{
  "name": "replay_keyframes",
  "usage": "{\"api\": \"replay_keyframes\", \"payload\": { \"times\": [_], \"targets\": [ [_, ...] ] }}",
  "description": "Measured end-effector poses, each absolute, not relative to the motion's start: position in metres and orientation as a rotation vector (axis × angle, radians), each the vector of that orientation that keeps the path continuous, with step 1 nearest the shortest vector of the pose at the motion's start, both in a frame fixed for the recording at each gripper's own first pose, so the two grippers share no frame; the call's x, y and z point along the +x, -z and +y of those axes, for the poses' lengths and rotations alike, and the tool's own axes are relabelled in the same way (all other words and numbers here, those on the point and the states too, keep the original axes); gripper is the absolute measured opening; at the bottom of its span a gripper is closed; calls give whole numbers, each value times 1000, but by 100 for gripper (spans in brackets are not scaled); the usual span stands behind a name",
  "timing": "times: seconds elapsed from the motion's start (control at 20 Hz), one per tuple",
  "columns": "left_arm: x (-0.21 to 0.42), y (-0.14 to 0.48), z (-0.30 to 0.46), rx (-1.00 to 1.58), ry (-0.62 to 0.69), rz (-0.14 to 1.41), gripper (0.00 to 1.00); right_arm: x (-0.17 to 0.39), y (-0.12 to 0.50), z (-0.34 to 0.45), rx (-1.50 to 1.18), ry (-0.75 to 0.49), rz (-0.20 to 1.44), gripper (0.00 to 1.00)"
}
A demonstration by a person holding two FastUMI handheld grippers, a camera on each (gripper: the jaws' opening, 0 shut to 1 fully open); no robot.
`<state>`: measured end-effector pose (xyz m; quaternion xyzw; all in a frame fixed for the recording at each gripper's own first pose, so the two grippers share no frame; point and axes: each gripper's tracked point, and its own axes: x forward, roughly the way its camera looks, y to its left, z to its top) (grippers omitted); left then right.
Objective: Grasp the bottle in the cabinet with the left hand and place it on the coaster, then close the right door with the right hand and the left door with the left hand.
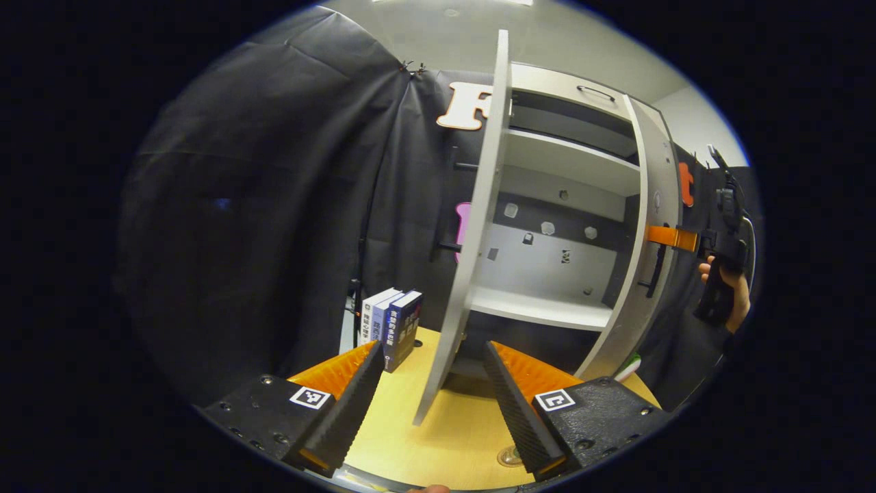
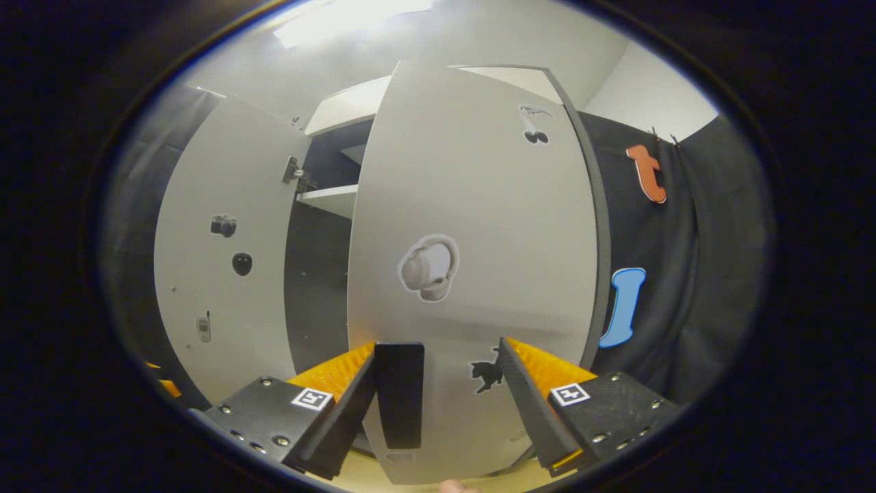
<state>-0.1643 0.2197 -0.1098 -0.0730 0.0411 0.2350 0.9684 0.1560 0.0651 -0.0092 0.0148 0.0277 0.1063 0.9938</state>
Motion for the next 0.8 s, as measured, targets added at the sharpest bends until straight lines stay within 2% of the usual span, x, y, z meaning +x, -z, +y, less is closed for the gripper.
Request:
{"api": "replay_keyframes", "payload": {
  "times": [0.2,0.6,0.8],
  "targets": [
    [-162,91,245,-132,-520,43,93,172,13,77,55,-207,75,100],
    [-138,71,274,-122,-494,14,93,200,21,90,100,-176,93,100],
    [-125,39,282,-127,-450,-44,93,207,22,92,94,-136,82,100]
  ]
}}
